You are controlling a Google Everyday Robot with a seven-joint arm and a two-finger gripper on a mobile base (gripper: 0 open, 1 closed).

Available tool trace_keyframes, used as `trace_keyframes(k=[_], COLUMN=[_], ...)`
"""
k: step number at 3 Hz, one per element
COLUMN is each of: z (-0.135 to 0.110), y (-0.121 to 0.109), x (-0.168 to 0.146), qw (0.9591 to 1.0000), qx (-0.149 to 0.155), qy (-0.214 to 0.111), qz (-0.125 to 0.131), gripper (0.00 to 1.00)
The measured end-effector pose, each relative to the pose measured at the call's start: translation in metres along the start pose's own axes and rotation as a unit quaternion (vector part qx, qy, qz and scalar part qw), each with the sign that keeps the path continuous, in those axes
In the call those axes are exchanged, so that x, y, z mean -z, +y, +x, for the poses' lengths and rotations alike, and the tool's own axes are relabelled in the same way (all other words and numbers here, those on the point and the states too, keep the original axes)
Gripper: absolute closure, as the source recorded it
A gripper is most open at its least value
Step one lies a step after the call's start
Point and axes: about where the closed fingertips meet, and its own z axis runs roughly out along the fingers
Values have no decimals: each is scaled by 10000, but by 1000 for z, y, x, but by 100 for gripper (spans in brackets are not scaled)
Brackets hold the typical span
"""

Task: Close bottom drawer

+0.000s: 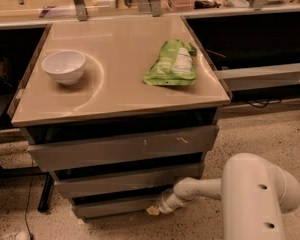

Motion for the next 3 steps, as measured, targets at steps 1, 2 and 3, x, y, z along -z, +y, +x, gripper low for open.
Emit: trace_keyframes(k=[1, 2, 3], z=[-16, -17, -17], y=[-1, -1, -1], x=[0, 0, 0], qw=[9998, 9998, 9998], qx=[159, 160, 160], qy=[-48, -50, -50], qz=[104, 107, 106], gripper=[100, 84, 61])
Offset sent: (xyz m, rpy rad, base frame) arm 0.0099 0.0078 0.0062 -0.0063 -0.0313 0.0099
